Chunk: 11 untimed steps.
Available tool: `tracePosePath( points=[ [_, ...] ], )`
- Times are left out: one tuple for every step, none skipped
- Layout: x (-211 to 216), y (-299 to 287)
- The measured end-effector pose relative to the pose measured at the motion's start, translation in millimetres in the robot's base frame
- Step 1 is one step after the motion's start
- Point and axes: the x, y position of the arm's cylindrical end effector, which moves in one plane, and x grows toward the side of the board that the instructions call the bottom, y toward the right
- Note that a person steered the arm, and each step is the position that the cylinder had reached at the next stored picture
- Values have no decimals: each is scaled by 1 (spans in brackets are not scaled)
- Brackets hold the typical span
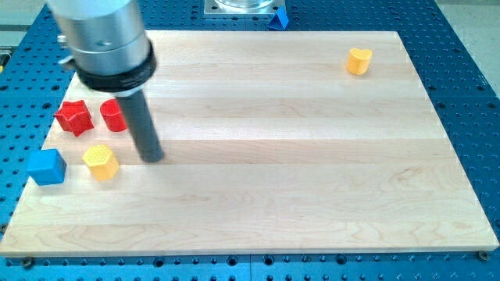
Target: Move the heart diagonally to the hexagon
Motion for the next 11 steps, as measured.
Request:
tracePosePath(
  points=[
    [-18, 131],
    [-61, 260],
    [-108, 356],
    [-162, 400],
    [-187, 389],
    [-197, 379],
    [-201, 353],
    [-180, 265],
    [-143, 164],
    [-142, 176],
    [-143, 188]
  ],
)
